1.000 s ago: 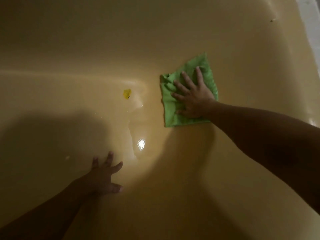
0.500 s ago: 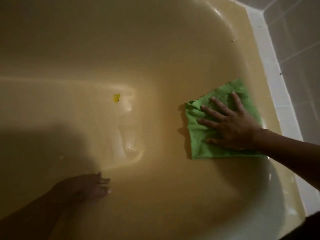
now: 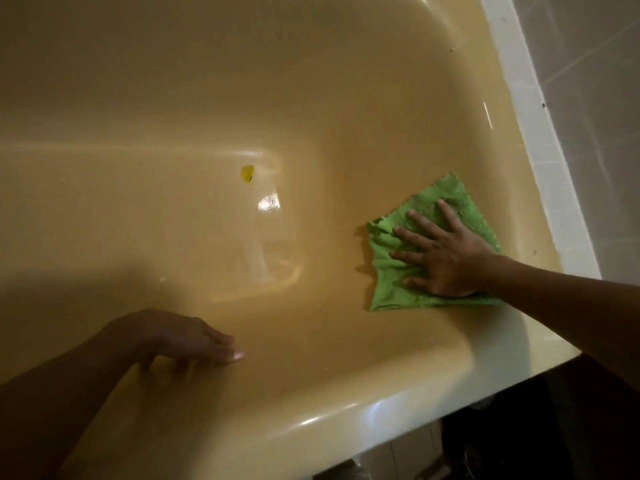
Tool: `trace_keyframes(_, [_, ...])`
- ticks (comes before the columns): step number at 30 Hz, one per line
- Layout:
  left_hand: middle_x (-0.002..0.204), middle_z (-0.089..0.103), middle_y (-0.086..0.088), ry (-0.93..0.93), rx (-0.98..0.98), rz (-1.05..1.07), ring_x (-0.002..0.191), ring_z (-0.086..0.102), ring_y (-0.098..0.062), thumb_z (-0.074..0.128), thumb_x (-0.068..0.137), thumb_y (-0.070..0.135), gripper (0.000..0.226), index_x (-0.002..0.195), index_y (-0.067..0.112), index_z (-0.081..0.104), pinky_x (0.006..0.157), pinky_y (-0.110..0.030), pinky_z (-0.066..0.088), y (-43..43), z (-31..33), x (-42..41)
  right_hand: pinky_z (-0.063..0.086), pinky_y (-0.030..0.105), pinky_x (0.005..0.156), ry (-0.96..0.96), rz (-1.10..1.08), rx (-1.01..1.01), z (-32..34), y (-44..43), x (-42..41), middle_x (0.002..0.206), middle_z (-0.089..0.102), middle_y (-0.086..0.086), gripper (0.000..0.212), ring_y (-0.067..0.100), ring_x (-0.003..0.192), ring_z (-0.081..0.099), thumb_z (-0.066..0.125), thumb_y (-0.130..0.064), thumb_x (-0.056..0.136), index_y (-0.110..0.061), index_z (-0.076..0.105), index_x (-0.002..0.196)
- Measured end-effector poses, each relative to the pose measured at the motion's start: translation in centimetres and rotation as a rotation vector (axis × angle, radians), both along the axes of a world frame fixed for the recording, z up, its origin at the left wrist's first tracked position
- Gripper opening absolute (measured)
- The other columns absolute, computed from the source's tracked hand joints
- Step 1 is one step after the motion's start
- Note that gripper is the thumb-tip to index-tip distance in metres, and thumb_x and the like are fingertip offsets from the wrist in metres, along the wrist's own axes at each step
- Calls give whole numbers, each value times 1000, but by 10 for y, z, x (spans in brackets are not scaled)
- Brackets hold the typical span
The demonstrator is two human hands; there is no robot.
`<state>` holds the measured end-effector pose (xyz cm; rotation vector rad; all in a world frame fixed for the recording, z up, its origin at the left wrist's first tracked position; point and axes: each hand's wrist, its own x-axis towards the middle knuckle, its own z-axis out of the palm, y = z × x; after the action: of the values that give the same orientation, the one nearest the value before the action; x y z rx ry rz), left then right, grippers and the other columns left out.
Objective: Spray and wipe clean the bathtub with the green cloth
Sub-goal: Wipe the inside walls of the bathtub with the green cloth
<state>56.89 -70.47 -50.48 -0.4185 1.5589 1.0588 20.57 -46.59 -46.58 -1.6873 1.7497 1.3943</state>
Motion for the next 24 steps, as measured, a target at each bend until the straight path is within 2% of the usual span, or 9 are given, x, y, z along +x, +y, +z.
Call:
trace_keyframes(3, [133,63,7,1,-66,126,104,70,-14,52,56,104,96,141,60,48,93,-41,60,-6,-1,22,-20,69,114,-144,-234,133,11,11,41,168,-14,-9,103,29,153,-24,-27,-86,68,-47,3,159])
trace_keyframes(6, [150,46,27,112,-31,165,137,49,-3,34,46,112,112,144,59,47,118,-30,35,-6,-13,49,-22,67,114,-260,-407,266,-2,-2,71,169,-10,-13,120,25,155,-19,-26,-91,52,-46,5,159])
trace_keyframes(9, [139,34,42,170,-31,187,132,35,12,24,50,110,113,146,54,47,112,-19,23,-3,-8,63,-23,69,113,-276,-495,313,-49,-19,87,170,-8,-13,109,25,155,-17,-13,-94,64,-45,7,160])
trace_keyframes(13, [142,30,41,185,-24,164,133,31,14,27,72,94,93,151,49,44,113,-16,20,-3,-7,65,-24,70,110,-260,-569,303,-102,-43,111,171,-7,-11,82,26,155,-19,8,-86,89,-47,9,160])
trace_keyframes(15, [146,32,40,189,-27,161,137,32,11,23,55,109,112,149,52,44,117,-20,21,-5,-10,66,-23,70,111,-300,-592,331,-112,-49,120,171,-8,-11,92,26,156,-18,2,-93,81,-47,9,160])
trace_keyframes(17, [153,33,37,193,-15,154,141,33,9,25,54,110,111,148,53,45,120,-23,21,-7,-14,68,-21,67,114,-397,-619,346,-105,-48,124,170,-5,-14,120,22,157,-12,-8,-104,57,-47,10,160])
trace_keyframes(19, [157,34,33,189,-6,152,143,32,8,30,66,101,97,149,53,44,122,-24,20,-8,-17,68,-18,60,119,-506,-672,341,-89,-38,121,170,-1,-15,110,15,157,-6,-1,-99,66,-44,12,160])
trace_keyframes(21, [157,33,35,177,15,154,144,31,8,29,59,109,107,150,55,42,124,-27,19,-10,-20,68,-17,57,120,-579,-686,328,-70,-28,110,170,1,-15,106,11,157,-4,1,-97,70,-41,11,161])
trace_keyframes(24, [158,29,36,151,49,141,146,27,8,28,51,112,116,152,56,37,125,-28,17,-13,-24,68,-19,57,120,-576,-616,344,-60,-21,96,169,1,-17,138,9,156,-6,-12,-108,41,-43,12,160])
